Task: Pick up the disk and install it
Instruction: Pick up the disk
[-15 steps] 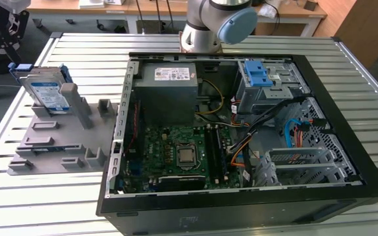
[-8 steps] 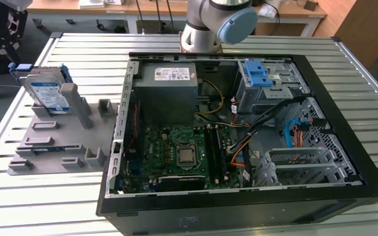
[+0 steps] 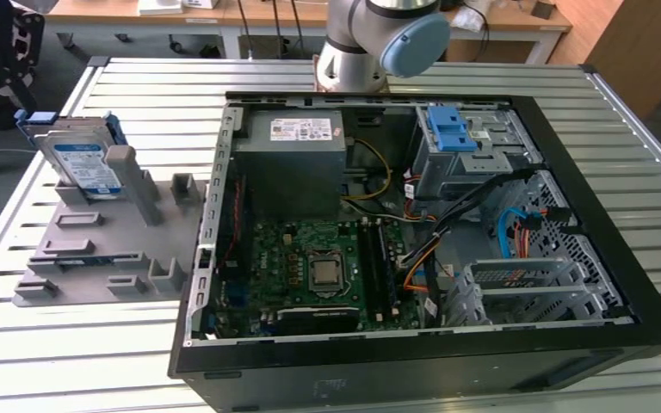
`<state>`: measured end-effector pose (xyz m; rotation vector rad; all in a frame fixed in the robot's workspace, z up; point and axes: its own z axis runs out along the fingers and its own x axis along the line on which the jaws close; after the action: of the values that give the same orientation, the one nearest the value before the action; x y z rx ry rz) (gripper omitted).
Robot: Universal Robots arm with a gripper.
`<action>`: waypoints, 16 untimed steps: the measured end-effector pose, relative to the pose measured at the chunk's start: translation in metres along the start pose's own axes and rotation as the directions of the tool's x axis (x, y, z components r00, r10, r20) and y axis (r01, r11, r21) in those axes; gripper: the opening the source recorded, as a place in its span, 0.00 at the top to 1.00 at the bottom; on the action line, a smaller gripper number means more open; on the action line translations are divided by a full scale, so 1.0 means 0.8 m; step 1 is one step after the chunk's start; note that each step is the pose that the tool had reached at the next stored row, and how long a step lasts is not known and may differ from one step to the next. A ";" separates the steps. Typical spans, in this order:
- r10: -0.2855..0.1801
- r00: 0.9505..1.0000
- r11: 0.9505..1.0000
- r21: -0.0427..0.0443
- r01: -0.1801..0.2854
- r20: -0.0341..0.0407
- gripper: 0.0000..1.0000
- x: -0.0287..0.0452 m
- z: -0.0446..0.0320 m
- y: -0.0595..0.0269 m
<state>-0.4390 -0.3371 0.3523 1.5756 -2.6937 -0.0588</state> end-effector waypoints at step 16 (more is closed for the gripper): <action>-0.281 0.960 0.960 0.012 0.281 0.000 0.89 0.0000 0.0011 0.000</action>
<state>-0.4390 -0.3371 0.3515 1.9506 -2.4527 -0.0477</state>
